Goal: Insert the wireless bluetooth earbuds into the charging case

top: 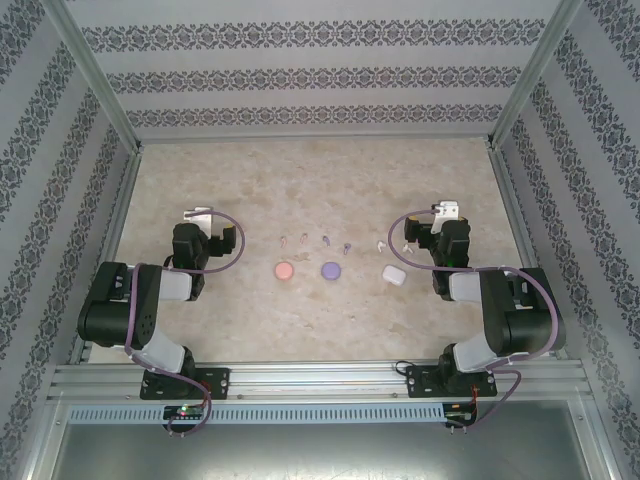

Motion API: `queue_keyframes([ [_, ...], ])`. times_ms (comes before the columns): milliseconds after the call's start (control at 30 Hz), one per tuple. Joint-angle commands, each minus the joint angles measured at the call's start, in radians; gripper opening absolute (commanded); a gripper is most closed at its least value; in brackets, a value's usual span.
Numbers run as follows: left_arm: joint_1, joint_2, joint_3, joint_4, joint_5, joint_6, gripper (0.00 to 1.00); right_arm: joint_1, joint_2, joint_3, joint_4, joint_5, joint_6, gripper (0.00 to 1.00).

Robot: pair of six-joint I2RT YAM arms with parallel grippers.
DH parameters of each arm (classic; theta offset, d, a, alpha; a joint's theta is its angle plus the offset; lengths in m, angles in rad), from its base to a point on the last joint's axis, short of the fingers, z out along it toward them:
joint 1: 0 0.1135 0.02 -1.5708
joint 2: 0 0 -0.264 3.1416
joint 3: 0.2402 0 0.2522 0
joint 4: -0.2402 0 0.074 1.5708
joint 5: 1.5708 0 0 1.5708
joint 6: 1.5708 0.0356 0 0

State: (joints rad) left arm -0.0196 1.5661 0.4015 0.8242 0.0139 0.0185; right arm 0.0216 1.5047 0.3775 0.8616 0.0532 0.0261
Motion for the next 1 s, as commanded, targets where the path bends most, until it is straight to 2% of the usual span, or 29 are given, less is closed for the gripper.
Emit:
queue_keyframes([
  [0,-0.003,-0.011,-0.01,0.044,-0.014,0.003,0.99,-0.006,0.003,0.011,0.026,-0.023,0.002,0.98],
  [767,0.032,-0.007,0.018,-0.01,0.056,-0.018,1.0,-0.011,0.003,0.014,0.019,-0.026,0.009,0.98],
  [900,0.031,-0.071,0.064,-0.14,0.059,-0.016,0.98,-0.011,-0.01,-0.002,0.04,-0.006,0.019,0.98],
  [967,0.031,-0.094,0.088,-0.201,0.047,-0.019,0.98,-0.009,-0.071,-0.015,0.012,0.02,0.023,0.98],
])
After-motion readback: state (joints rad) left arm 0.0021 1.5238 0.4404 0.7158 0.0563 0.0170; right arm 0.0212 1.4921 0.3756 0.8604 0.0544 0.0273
